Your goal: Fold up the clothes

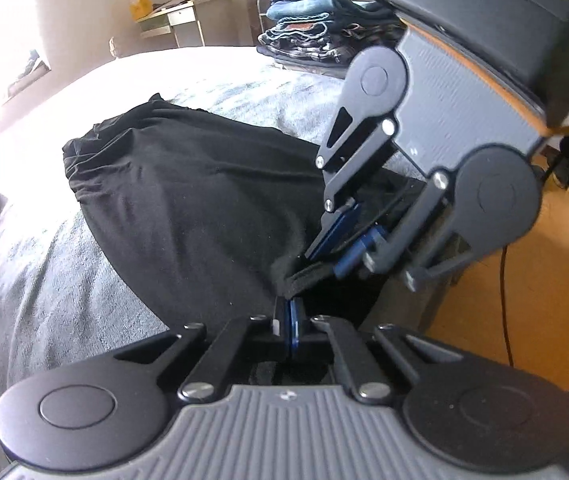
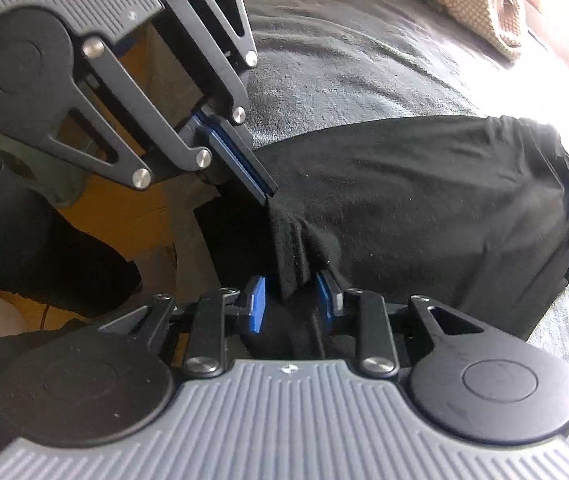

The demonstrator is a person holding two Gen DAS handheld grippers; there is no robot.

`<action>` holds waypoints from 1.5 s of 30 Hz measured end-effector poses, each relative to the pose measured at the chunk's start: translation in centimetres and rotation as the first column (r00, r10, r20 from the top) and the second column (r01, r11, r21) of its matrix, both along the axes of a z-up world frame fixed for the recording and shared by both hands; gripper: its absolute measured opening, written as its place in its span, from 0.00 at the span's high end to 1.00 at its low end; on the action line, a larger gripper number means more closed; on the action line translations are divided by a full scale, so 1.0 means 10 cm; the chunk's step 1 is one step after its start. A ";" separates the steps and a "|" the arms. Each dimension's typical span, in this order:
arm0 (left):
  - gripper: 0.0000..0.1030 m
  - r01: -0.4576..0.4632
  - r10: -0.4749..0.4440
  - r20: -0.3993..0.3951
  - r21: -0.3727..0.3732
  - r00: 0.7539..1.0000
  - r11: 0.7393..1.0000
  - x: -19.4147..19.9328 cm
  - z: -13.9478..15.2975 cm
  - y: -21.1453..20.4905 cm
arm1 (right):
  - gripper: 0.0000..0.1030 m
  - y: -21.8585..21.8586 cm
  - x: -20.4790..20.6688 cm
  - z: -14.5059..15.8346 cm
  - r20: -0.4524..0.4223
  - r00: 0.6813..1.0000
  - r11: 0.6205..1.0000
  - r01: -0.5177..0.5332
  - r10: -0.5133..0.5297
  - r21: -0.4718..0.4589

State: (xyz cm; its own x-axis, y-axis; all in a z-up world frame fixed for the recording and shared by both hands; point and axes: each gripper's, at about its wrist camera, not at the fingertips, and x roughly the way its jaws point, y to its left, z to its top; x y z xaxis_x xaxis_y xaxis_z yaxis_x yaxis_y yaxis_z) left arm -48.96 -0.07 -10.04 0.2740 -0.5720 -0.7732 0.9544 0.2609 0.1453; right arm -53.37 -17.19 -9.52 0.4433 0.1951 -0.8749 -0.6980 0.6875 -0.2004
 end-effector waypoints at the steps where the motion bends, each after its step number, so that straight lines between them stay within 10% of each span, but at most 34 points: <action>1: 0.98 0.005 -0.005 0.000 0.003 1.000 1.000 -0.01 -0.01 0.00 | 0.90 0.00 0.00 0.00 0.006 1.000 1.000 0.008 -0.008 -0.005; 14: 0.98 0.087 -0.082 -0.059 0.103 0.995 0.991 -0.12 -0.33 0.08 | 0.99 0.09 -0.12 -0.24 -0.045 0.997 0.991 -0.069 0.064 -0.114; 23: 0.78 0.027 -0.004 -0.160 0.140 0.987 0.990 0.05 -0.18 0.24 | 0.90 -0.26 -0.10 -0.05 -0.198 0.956 0.969 0.236 -0.218 0.070; 31: 0.76 -0.110 0.104 -0.247 -0.010 0.963 0.994 0.68 0.23 -0.16 | 0.90 -1.21 0.14 0.33 -0.216 0.770 0.702 0.637 -0.600 0.319; 40: 0.73 0.054 -0.014 -0.323 0.115 0.946 0.992 0.74 -0.38 -0.47 | 0.88 -2.05 1.02 0.14 -0.258 0.519 0.331 0.782 -0.815 0.528; 45: 0.73 0.061 -0.012 -0.401 0.109 0.916 0.992 0.87 -0.44 -0.45 | 0.87 -2.20 1.42 -0.05 -0.243 0.477 0.292 0.791 -0.845 0.538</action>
State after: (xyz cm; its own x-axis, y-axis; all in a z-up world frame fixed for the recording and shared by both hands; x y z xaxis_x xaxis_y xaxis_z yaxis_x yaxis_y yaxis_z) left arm -40.26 -4.52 -14.47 -0.0905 -0.4743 -0.8757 0.9478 0.2288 -0.2219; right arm -39.18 -39.16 -9.98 0.7011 0.0749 -0.7092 0.2875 0.8803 0.3772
